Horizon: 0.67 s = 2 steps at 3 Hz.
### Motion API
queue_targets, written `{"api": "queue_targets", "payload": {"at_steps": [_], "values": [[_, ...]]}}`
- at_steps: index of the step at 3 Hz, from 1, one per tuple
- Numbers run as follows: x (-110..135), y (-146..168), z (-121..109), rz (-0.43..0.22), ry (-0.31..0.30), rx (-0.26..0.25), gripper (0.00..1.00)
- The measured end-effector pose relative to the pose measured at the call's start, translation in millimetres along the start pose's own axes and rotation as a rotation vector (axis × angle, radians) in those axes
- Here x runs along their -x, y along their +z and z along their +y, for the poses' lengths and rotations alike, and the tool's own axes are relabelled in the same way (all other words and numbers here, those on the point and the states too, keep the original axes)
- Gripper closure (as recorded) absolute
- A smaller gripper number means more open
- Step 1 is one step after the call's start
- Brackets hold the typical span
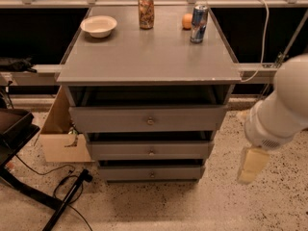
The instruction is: Open bottom drawer
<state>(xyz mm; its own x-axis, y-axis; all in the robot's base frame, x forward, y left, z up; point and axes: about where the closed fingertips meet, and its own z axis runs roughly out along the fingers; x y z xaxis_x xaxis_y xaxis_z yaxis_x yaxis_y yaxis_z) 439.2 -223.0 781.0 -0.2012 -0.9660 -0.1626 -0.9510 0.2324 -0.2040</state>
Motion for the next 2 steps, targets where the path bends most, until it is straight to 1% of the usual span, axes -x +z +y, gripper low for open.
{"api": "queue_targets", "payload": {"at_steps": [1, 2], "values": [[-19.9, 87.9, 16.1, 0.011, 0.006, 0.064, 0.0], [-35.7, 146.5, 28.8, 0.017, 0.047, 0.146, 0.0]]}}
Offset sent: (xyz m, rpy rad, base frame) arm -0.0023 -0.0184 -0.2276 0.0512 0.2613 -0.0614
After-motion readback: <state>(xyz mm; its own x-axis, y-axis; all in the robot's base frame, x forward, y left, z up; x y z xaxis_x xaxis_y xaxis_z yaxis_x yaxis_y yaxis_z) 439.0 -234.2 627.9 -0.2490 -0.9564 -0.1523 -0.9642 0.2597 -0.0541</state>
